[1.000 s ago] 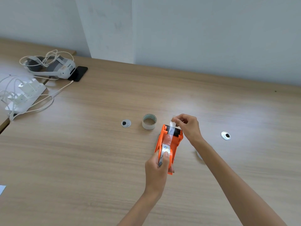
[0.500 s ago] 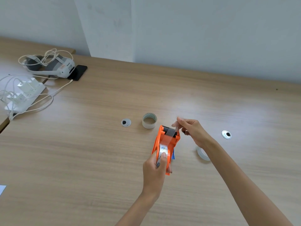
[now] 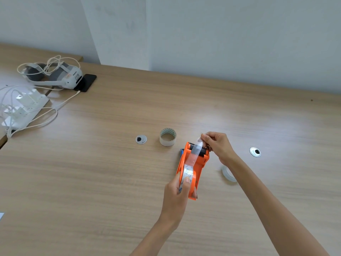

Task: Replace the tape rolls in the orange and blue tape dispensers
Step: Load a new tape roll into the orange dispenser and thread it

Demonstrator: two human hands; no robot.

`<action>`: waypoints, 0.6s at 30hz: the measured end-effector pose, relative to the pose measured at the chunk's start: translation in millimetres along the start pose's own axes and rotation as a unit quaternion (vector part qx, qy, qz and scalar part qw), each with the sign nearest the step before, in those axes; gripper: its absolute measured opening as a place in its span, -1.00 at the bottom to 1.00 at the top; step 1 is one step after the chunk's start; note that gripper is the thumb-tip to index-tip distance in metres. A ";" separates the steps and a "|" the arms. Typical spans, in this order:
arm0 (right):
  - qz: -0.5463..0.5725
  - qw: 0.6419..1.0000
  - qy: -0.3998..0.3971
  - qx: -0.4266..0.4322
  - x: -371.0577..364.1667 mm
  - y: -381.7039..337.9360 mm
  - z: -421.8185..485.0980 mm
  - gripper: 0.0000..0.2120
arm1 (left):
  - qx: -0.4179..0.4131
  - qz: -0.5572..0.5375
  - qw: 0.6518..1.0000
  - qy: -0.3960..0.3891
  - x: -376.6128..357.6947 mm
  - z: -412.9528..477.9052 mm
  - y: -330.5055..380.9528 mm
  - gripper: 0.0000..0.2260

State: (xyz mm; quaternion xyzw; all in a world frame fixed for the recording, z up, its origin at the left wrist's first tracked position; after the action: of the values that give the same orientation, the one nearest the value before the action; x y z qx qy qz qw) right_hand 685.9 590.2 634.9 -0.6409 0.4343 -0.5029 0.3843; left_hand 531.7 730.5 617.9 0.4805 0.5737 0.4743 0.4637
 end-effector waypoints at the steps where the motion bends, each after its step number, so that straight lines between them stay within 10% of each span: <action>1: -0.006 1.000 0.007 0.003 0.7 0.9 -0.9 -0.75 | 0.001 -0.001 1.000 0.000 0.2 0.0 0.1 -0.72; 18: -0.115 0.988 0.081 0.070 -4.4 8.5 -10.9 -0.81 | 0.026 -0.007 0.999 -0.018 -6.1 -3.7 -0.2 -0.71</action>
State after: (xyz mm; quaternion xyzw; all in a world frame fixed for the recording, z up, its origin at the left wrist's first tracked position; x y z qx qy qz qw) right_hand 673.4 590.9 627.8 -0.6153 0.3508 -0.6233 0.3313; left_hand 528.6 724.1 618.6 0.4974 0.5804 0.4471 0.4646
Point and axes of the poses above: each hand's wrist, its own z-axis towards the middle knuckle, its own x-axis out of the back of the hand, y = z × x, the point moved 1 cm from there along z, towards the middle knuckle
